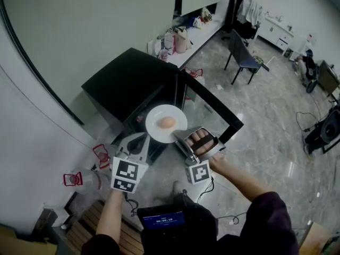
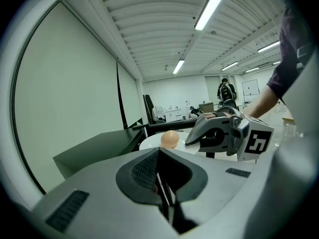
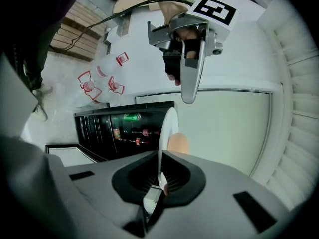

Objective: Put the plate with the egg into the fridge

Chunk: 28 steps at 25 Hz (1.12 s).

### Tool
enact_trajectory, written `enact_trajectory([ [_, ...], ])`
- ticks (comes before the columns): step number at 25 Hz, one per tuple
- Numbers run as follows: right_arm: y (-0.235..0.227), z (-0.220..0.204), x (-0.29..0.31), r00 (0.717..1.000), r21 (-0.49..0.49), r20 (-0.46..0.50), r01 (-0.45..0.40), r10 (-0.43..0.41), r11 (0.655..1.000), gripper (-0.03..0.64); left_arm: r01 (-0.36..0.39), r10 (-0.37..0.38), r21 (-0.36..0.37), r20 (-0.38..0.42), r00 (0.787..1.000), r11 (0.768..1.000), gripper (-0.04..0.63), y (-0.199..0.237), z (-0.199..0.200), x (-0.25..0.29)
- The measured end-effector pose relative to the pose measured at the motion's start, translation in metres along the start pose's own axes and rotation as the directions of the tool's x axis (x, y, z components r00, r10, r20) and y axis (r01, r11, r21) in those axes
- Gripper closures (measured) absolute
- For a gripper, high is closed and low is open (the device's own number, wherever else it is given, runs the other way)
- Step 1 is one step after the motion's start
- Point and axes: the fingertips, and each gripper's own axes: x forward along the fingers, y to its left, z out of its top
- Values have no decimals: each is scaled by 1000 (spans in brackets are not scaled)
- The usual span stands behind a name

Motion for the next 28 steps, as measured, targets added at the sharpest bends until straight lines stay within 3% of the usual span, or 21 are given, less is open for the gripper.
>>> enact_trajectory([
  [5,19,-10,-19,1000,-2,4,-5,5,1000,591,-23,25,-84,29,999,996,586,-23,-4,1],
  [15,64,-41,-37,994,-44,96,-43,47,998,591,-140,134,-129,-56,989,982,586,-72,-21,16],
  [21,99,-36,-21,989,-29,123,-80,83,996,591,-198,184,-134,-107,977,971,586,-88,-57,24],
  [25,127,-24,10,985,-25,121,-123,125,992,591,-205,187,-156,-120,975,966,586,-88,-88,36],
  [28,143,-12,42,985,-57,129,-110,117,992,591,-202,178,-192,-133,975,960,586,-84,-117,51],
])
